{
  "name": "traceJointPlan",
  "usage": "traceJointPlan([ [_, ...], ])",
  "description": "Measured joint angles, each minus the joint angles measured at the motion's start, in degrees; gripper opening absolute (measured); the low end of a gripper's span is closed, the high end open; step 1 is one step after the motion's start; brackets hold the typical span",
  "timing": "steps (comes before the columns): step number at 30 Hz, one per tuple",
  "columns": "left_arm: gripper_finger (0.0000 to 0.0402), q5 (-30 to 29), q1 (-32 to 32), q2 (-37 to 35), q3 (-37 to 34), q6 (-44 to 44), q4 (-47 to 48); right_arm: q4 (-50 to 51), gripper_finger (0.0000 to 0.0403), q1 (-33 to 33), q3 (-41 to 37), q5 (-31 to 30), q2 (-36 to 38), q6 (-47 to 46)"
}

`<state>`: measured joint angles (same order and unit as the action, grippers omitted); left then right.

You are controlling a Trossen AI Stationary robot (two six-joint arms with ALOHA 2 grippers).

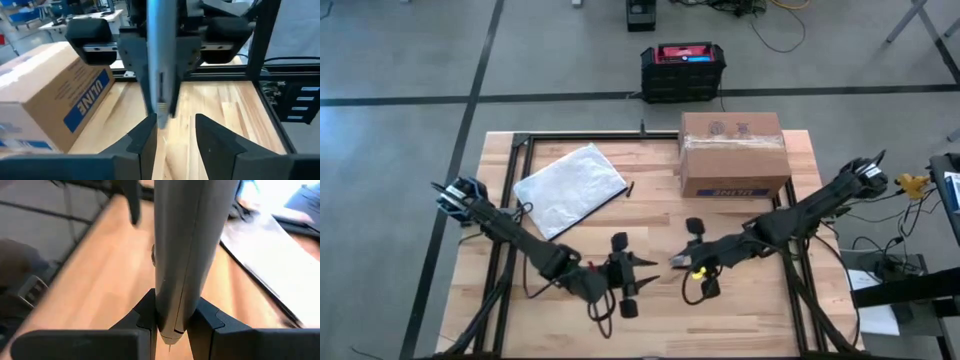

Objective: Unpack boxes
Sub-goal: Open the cardboard box using knife

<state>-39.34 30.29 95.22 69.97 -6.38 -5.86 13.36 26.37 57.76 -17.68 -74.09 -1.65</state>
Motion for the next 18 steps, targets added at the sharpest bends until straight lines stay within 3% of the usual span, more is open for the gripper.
traceJointPlan([
  [4, 0.0102, 2.92, -5.01, -0.02, -0.01, 6.56, 0.94, 8.98, 0.0053, -0.61, 0.0, -7.09, 5.65, 0.04],
  [8, 0.0094, 13.74, -13.43, -0.22, 0.0, 9.01, 0.91, 15.69, 0.0052, -4.79, 0.0, -14.36, 11.31, -0.73],
  [14, 0.0081, 23.27, -28.38, 0.69, -0.03, 16.08, -2.27, 24.91, 0.0052, -18.64, 0.04, -19.82, 17.4, -3.97],
  [18, 0.008, 37.9, -38.96, 3.29, 0.53, 17.46, -13.67, 26.24, 0.0052, -28.98, 0.04, -19.88, 19.88, -4.08],
])
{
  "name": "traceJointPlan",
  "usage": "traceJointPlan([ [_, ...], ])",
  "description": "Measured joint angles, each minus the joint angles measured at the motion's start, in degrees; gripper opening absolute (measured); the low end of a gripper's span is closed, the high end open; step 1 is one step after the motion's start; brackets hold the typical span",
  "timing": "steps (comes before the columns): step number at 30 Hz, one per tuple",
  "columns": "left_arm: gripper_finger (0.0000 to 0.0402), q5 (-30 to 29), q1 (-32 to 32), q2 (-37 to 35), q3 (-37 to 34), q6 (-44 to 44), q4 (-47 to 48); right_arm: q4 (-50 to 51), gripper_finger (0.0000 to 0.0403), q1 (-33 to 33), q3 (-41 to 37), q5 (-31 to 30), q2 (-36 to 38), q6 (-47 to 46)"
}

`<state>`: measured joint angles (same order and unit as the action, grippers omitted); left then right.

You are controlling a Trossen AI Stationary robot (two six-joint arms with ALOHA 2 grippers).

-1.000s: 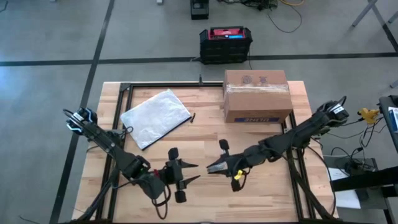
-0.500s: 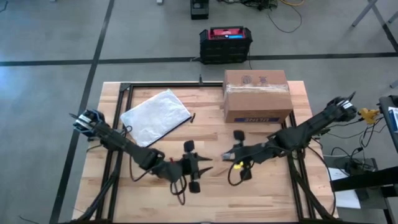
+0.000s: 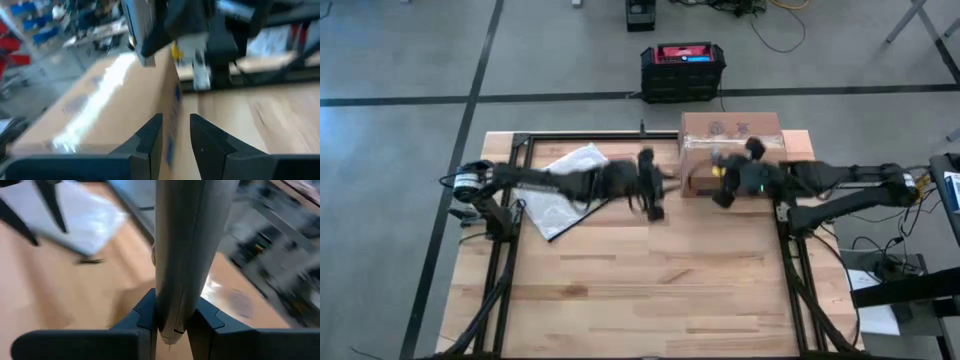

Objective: Unpack boxes
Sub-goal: Open the cardboard box using knife

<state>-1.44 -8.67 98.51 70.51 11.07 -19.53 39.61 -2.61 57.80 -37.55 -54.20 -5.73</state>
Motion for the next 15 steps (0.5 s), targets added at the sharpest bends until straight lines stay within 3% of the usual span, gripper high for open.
traceJointPlan([
  [2, 0.008, 5.0, -4.39, 2.6, 1.8, -0.71, -2.34, 0.07, 0.0052, -3.93, -0.02, 0.56, 1.05, 1.05],
  [8, 0.008, 8.11, -9.71, 13.97, 10.65, -0.37, -1.75, -0.46, 0.0052, -8.85, -0.02, 4.88, 3.59, 2.64],
  [15, 0.008, 8.08, -9.51, 23.89, 26.31, 2.84, 15.35, 1.17, 0.0052, -7.96, -0.02, 6.18, 3.94, -1.93],
])
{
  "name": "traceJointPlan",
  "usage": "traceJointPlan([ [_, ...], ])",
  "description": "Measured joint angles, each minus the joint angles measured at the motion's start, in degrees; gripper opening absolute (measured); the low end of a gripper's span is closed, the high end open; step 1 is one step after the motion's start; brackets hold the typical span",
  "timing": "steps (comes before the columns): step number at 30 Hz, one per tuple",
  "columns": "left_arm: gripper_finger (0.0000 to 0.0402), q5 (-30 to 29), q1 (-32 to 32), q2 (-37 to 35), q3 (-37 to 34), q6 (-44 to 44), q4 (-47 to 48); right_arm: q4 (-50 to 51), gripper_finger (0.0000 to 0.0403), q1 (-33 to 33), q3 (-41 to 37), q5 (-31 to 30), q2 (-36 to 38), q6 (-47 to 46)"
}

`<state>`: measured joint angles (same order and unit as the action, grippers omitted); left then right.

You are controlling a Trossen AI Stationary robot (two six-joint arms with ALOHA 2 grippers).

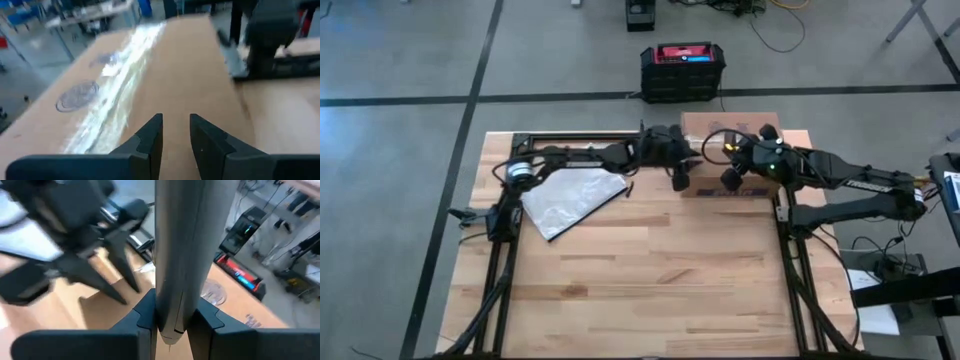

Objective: Unpack boxes
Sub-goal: Open the cardboard box using knife

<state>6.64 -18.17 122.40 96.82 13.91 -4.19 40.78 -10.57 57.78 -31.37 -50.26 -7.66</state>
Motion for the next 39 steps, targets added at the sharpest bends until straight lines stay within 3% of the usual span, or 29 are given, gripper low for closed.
traceJointPlan([
  [4, 0.008, 0.23, 0.35, 0.55, 4.85, 1.58, 11.54, 0.93, 0.0052, 1.89, 0.0, 0.09, -0.11, -3.24],
  [15, 0.008, 0.3, 7.27, -7.06, 3.14, 2.55, 39.6, 0.58, 0.0051, 7.79, -0.02, 2.45, -1.36, -4.79],
  [23, 0.008, -0.3, 18.98, -14.94, 2.12, 0.17, 46.03, -6.44, 0.0051, 15.13, -0.29, 3.3, -7.15, -5.01],
  [26, 0.008, -8.25, 23.75, -22.08, -2.46, -2.13, 47.03, -10.72, 0.0051, 20.2, -0.3, 3.55, -10.0, -3.76],
  [28, 0.008, -17.68, 26.84, -27.73, -8.53, -4.8, 43.59, -12.42, 0.0051, 23.57, -0.28, 3.73, -11.22, -2.86],
  [30, 0.008, -23.49, 28.97, -33.75, -16.58, -6.61, 35.12, -14.61, 0.0051, 25.97, -0.22, 3.55, -13.16, -1.57],
  [35, 0.008, -24.09, 31.63, -45.74, -37.59, -6.96, -1.55, -23.08, 0.0051, 27.08, -0.21, 3.47, -19.56, 2.39],
  [39, 0.008, -21.55, 31.48, -48.83, -49.24, -3.84, -20.62, -27.69, 0.0051, 27.06, 0.53, 5.46, -24.04, 4.95],
])
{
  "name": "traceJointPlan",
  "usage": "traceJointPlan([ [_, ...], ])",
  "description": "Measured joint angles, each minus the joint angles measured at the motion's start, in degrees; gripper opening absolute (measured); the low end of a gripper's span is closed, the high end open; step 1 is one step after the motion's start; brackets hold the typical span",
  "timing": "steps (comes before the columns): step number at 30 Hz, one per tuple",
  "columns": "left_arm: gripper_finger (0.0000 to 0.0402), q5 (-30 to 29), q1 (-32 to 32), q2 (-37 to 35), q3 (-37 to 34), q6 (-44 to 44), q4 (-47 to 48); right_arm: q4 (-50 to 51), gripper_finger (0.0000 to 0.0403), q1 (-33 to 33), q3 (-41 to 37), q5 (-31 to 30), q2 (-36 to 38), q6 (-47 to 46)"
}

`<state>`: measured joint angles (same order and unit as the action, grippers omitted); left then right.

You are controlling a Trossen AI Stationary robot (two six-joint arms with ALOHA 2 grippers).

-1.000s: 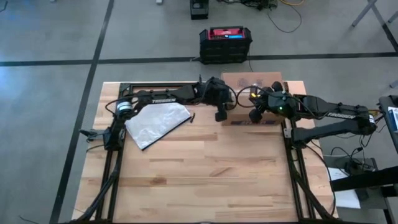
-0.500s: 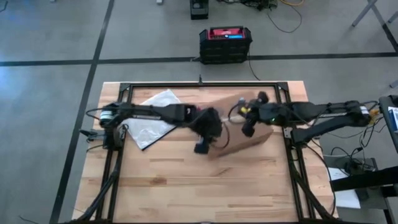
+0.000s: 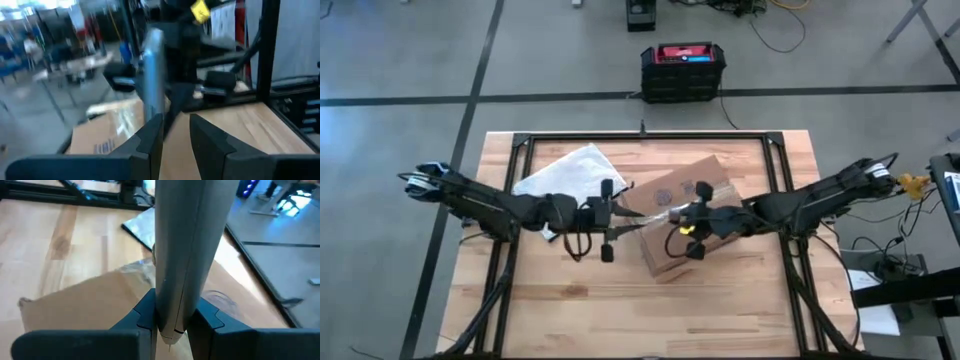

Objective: Unpack boxes
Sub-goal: Open the cardboard box using knife

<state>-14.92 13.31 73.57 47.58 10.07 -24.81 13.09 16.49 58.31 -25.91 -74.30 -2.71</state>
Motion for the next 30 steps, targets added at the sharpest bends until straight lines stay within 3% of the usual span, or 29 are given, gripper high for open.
traceJointPlan([
  [7, 0.0064, 3.96, 0.02, 2.18, -6.75, 0.8, -16.92, -0.15, 0.0051, 0.0, 5.35, 4.19, -5.71, 0.84],
  [12, 0.0007, 5.83, 0.05, 5.59, -5.35, 0.42, -18.74, 0.33, 0.0051, -0.04, 8.69, 5.47, -8.99, 3.1],
  [21, 0.0001, 5.83, 0.09, 8.79, -2.61, 0.38, -18.72, 0.78, 0.0051, -0.34, 9.42, 7.07, -9.27, 5.47],
  [25, 0.0001, 3.11, 0.0, 7.52, -2.65, 0.34, -15.58, 5.71, 0.0051, -0.92, 9.24, 3.57, -5.34, 7.29],
  [30, 0.0001, -4.68, 0.66, 3.65, -2.61, -3.05, -3.22, 23.81, 0.0051, -5.14, 9.0, -7.01, 2.6, 1.64],
])
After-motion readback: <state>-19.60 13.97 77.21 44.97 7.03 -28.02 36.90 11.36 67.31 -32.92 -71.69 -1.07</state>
